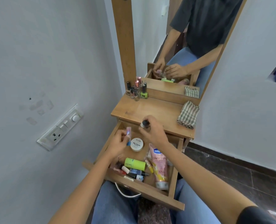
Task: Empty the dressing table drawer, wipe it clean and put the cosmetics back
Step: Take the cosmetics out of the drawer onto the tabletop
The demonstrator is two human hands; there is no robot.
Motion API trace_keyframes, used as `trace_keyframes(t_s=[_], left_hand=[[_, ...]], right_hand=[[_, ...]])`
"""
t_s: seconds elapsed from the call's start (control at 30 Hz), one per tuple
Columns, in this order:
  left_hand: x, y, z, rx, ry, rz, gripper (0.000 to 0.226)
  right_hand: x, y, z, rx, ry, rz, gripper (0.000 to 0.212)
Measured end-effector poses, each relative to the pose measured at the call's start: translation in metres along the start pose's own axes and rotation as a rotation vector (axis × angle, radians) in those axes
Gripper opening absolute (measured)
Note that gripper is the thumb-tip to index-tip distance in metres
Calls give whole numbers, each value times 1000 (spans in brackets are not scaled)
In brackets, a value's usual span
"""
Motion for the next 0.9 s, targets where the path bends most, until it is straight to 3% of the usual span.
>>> trace_keyframes(t_s=[0.13,0.27,0.57,0.9], left_hand=[[-25,20,19,228,247,-14,9],[-54,53,33,261,407,2,23],[-117,58,32,174,453,42,28],[-150,59,27,160,537,-54,25]], right_hand=[[-41,13,19,-98,101,-164,23],[-67,34,17,-58,118,-239,23],[-97,62,8,-94,223,-289,35],[-129,75,-4,-125,249,-249,26]])
Point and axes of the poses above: each hand's wrist, its own x-axis away from the middle knuckle, its own z-axis out of the back of the hand, y = z × x, the point moved 7 cm from there along -x, towards the middle knuckle, and after that the axes turned 5 degrees about -y, right-handed, at the moved point
